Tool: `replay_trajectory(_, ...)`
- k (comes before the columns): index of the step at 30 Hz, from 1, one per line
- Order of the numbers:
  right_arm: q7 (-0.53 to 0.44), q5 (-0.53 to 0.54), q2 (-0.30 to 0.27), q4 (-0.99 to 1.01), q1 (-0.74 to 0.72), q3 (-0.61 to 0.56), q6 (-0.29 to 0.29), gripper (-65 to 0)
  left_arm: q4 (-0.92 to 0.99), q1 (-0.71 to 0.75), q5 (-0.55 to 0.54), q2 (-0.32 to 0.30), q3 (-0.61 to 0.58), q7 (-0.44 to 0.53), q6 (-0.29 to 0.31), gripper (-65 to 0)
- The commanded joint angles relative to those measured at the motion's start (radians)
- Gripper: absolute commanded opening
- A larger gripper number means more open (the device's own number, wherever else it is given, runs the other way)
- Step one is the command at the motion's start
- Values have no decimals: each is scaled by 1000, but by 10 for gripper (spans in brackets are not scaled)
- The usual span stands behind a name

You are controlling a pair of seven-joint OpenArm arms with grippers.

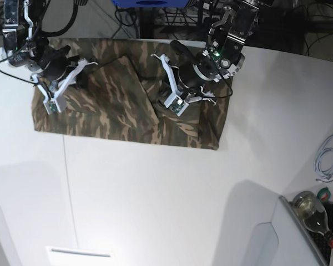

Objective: Layout the t-shirt on the table in an organized manner, then fold the t-shirt properly
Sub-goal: 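Lay the folded end down and press it flat with the left gripper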

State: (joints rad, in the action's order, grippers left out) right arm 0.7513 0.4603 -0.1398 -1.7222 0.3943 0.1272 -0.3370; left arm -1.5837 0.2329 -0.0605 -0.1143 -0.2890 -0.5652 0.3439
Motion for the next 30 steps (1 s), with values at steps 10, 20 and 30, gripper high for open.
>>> replay_trajectory(10, -17, 10, -7, -17, 1, 1, -9, -629, -22, -5, -17, 8, -2, 21, 7, -400)
replay_trajectory(20, -17, 10, -7, -17, -2, -1, -9, -629, -16, -27, -25, 60, -108, 21, 7, -393)
replay_trajectory(30, -17, 10, -10, -17, 2, 4, -9, -629, -223, 56, -17, 32, -14, 21, -90, -469)
